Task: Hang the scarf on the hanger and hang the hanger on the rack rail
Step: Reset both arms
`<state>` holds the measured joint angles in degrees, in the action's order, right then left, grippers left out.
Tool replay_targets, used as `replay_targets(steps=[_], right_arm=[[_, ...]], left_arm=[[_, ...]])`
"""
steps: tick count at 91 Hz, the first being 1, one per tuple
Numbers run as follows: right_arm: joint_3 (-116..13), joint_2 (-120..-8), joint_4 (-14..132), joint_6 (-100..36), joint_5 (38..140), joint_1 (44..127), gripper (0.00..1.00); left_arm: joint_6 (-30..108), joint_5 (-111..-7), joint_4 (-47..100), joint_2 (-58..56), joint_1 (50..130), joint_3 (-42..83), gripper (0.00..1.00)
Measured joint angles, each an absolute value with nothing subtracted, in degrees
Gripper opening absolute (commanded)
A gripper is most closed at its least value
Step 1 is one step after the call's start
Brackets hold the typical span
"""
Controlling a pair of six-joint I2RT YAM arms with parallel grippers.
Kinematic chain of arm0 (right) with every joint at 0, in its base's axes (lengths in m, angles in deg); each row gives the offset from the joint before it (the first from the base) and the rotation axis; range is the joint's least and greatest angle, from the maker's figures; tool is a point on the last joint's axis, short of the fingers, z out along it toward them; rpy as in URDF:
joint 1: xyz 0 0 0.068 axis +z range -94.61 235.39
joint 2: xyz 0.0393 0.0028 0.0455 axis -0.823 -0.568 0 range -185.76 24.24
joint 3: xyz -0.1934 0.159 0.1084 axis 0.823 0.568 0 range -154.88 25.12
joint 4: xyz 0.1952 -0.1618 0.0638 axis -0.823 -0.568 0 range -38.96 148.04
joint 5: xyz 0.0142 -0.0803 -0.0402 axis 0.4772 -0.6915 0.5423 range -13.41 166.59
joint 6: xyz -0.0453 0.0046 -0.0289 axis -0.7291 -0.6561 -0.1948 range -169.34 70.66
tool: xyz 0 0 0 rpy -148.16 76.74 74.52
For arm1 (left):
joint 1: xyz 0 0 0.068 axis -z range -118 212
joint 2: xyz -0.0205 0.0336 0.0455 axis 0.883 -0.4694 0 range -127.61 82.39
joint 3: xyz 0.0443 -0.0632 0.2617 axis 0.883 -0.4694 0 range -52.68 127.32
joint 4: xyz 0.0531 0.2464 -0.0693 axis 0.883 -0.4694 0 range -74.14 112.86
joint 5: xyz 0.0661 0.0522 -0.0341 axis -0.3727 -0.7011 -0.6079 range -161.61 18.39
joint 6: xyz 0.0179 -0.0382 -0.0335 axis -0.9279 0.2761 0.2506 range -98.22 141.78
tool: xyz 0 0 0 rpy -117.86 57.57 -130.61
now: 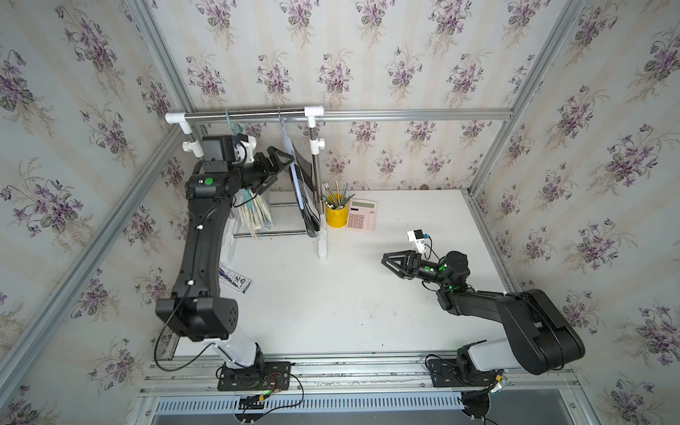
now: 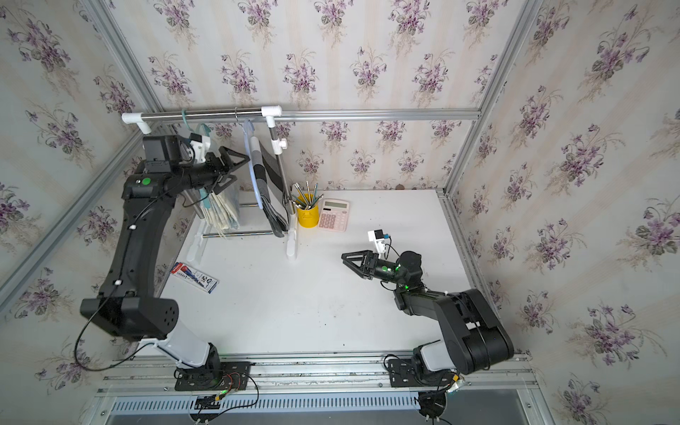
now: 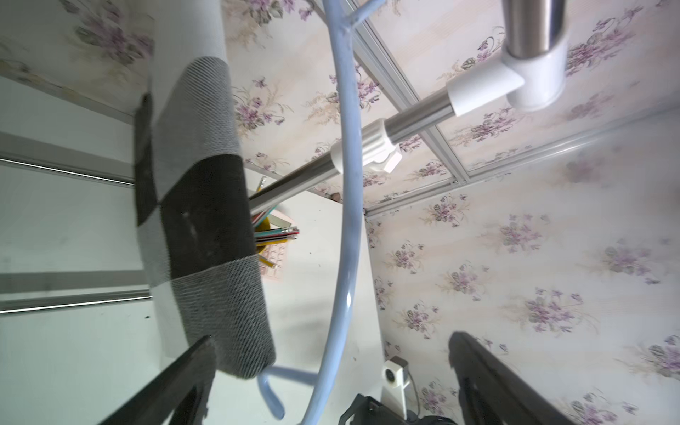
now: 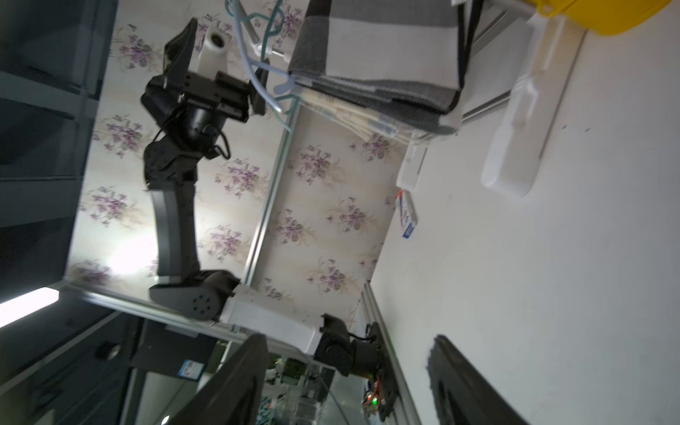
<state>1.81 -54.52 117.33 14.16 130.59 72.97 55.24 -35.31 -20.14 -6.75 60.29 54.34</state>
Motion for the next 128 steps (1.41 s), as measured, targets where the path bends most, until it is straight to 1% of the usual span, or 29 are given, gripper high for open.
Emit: replay_targets(steps=[5,10,16,21,24,29,32,39,46,53,60,73,76,78,81,83,86,91,94,99,108,120,128], right_arm=[[-1.4,-50.9,105.7,5.8,125.5,72.9,0.78],[-3.8,-47.2,95.4,-1.9,119.2,72.9,0.80],[-5.2,-43.2,86.3,-8.7,110.2,72.9,0.82],[-5.3,-40.0,80.5,-14.1,101.5,72.7,0.83],[-4.9,-38.3,78.4,-16.7,96.9,72.7,0.83],[-3.6,-35.7,75.9,-20.8,89.7,72.7,0.84],[-2.4,-34.2,75.0,-23.3,85.4,72.7,0.86],[1.3,-30.9,76.1,-28.4,76.7,72.7,0.90],[6.8,-29.4,80.5,-34.3,68.6,72.7,0.93],[11.9,-31.3,87.5,-39.9,62.1,72.7,0.95],[16.0,-38.3,97.2,-44.4,56.9,72.3,0.96],[18.5,-57.1,120.2,-51.5,50.9,71.4,0.99],[18.7,-60.4,125.9,-52.6,50.9,70.8,0.97],[19.0,-62.0,129.0,-53.3,50.7,70.2,0.94],[19.4,-62.3,131.3,-53.6,50.6,68.9,0.92],[19.6,-61.9,132.3,-53.3,51.2,67.8,0.93],[19.5,-61.9,134.7,-52.2,52.8,65.5,0.97],[19.1,-64.7,140.7,-50.8,53.5,62.7,0.96],[18.4,-64.8,138.9,-50.8,54.7,62.0,0.97],[16.5,-64.5,138.0,-49.8,57.5,61.1,1.00],[14.6,-64.1,137.1,-48.5,59.3,60.0,1.00],[19.5,-64.0,141.3,-48.4,61.2,61.1,1.00],[20.2,-64.9,143.3,-49.3,62.5,61.3,1.00]], left_arm=[[52.6,-41.1,-19.3,2.3,60.1,44.2,1.00],[50.4,-48.3,-17.2,14.1,60.1,30.9,0.99],[48.1,-55.7,-12.3,28.3,60.2,15.1,1.00],[46.4,-61.0,-7.6,37.2,60.2,4.2,1.00],[45.0,-63.8,-3.5,42.0,60.1,-3.1,0.99],[42.8,-67.9,-0.8,48.8,60.1,-13.7,1.00],[41.2,-69.2,1.8,51.8,60.2,-18.9,0.99],[38.4,-71.9,9.3,54.6,60.2,-27.4,1.00],[36.3,-75.5,17.0,52.2,60.2,-33.5,1.00],[33.9,-78.1,26.0,44.8,60.2,-37.5,1.00],[31.4,-79.3,36.7,34.9,60.2,-40.3,0.99],[28.2,-79.9,54.5,17.2,60.0,-40.8,1.00],[27.8,-79.2,58.8,12.2,59.5,-39.5,1.00],[27.6,-78.5,60.9,8.9,59.0,-38.2,0.99],[27.1,-77.5,62.6,4.2,58.5,-35.4,0.98],[26.5,-76.7,62.6,2.3,58.4,-33.7,0.98],[25.5,-74.9,62.0,0.7,58.5,-31.2,1.00],[23.9,-71.9,66.5,-2.3,59.2,-29.8,1.00],[23.2,-69.9,70.1,-4.2,59.3,-30.6,1.00],[22.4,-68.9,70.1,-4.6,59.3,-32.5,1.00],[21.3,-67.0,70.3,-4.9,59.3,-31.7,1.00],[20.4,-65.6,71.1,-5.4,59.4,-30.6,1.00],[20.1,-64.9,72.1,-5.7,59.4,-30.7,1.00]])
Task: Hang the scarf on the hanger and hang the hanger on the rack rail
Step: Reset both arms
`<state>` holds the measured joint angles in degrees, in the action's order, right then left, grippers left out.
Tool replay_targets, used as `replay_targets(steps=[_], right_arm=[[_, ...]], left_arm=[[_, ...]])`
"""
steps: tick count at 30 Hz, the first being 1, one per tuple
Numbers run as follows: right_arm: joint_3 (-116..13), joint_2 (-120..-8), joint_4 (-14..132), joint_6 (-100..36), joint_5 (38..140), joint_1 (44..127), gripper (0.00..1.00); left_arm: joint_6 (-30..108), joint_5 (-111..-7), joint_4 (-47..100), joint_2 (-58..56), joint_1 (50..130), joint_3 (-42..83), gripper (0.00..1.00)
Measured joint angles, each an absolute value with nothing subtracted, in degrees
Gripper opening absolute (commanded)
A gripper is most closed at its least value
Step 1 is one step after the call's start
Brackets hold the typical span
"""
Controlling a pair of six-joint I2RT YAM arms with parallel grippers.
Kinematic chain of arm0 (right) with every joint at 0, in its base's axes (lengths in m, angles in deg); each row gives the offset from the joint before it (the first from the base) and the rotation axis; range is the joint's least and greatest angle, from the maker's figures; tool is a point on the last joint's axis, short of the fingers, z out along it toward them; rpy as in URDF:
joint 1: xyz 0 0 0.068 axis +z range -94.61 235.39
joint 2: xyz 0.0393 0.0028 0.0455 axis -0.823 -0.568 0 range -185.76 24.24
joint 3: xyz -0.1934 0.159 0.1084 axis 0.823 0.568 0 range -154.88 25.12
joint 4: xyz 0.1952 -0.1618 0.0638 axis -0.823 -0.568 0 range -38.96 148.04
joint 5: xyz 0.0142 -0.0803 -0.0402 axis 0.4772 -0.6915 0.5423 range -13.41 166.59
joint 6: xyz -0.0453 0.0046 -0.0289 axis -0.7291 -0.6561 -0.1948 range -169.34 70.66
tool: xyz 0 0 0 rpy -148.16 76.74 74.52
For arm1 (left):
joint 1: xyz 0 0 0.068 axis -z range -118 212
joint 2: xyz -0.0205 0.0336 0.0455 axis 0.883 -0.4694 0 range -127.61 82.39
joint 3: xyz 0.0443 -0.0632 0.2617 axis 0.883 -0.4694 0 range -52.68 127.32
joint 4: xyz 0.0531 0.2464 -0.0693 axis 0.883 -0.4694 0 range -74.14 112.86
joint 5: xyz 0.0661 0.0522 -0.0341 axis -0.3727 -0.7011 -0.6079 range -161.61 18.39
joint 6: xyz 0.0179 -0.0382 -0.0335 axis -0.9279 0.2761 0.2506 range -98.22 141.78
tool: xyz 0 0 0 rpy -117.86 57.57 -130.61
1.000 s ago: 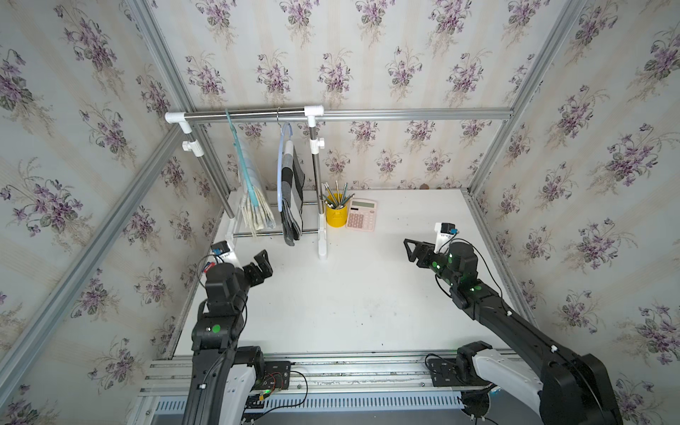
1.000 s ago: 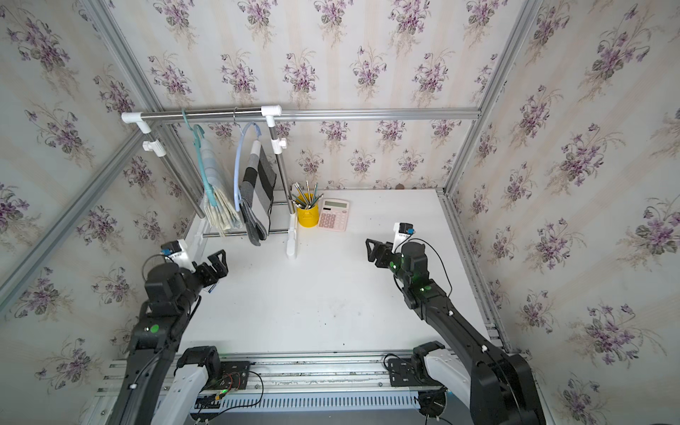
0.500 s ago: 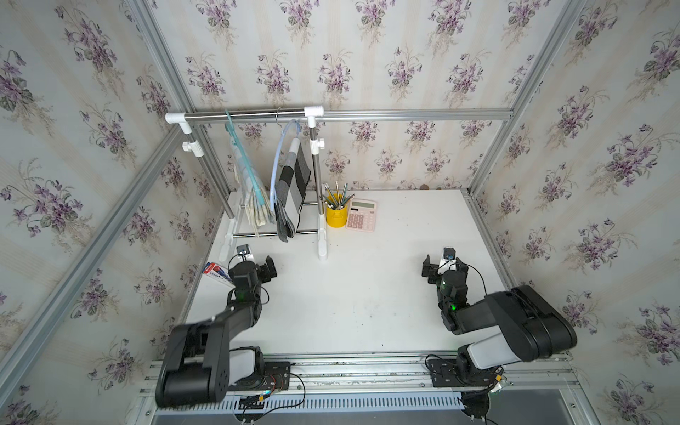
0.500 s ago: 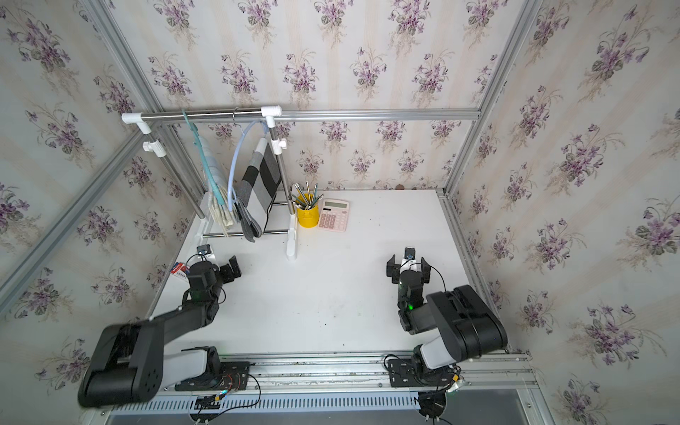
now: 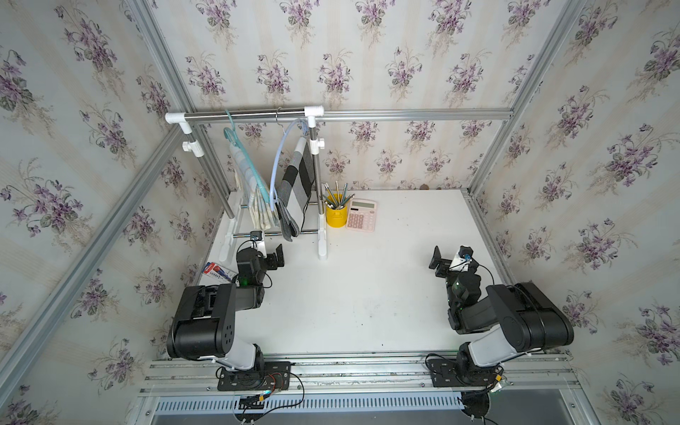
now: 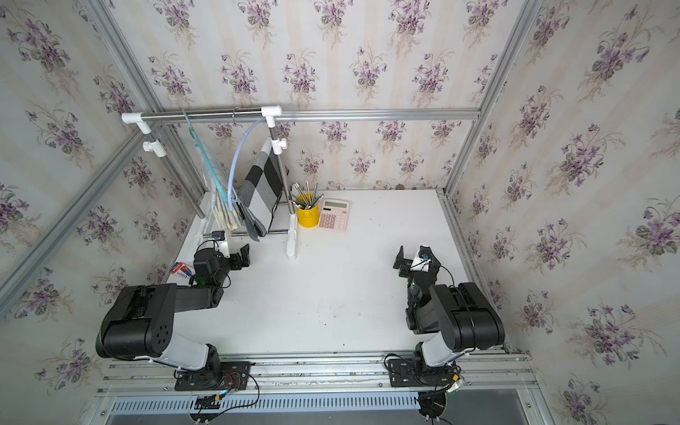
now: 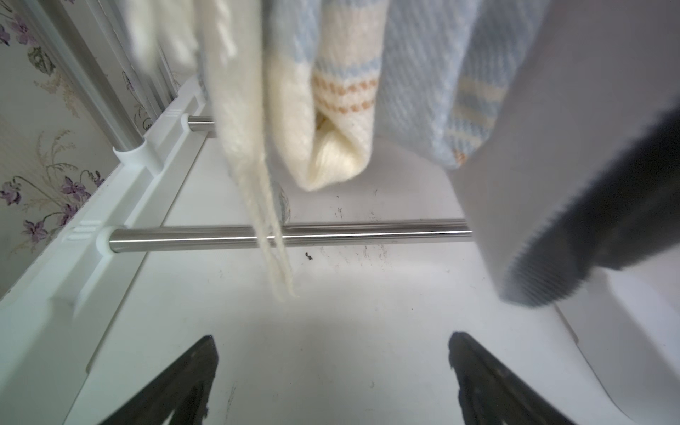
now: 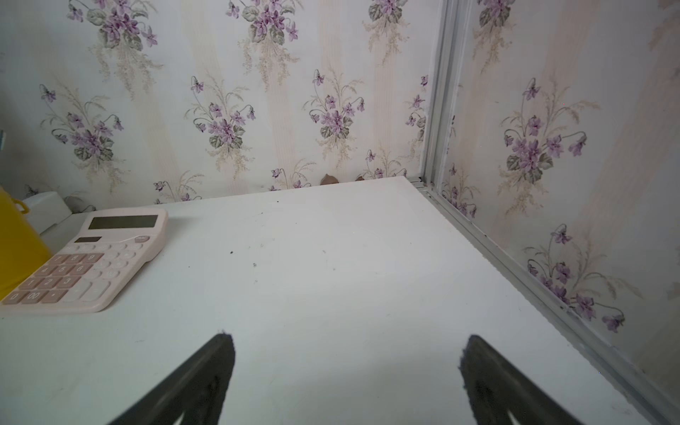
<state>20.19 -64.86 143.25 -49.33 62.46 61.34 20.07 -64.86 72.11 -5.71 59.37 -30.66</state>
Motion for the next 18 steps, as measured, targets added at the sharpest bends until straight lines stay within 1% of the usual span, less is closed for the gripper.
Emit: replay_targets(steps=[5,11,18], right_arm=[[14.6,-64.3,139.3,-49.4,64.0,61.3,1.00],[13.9,-64.4,136.1,-49.4,64.8,60.9,1.00],[12.5,-64.5,132.7,-49.3,68.5,58.9,1.00]], left_arm=[[19.8,-64.3,72.3,-5.7,59.4,-30.7,1.00],[19.6,-64.1,72.3,-5.7,59.4,-30.7,1.00],[19.3,-64.1,72.3,-5.7,59.4,-30.7,1.00]])
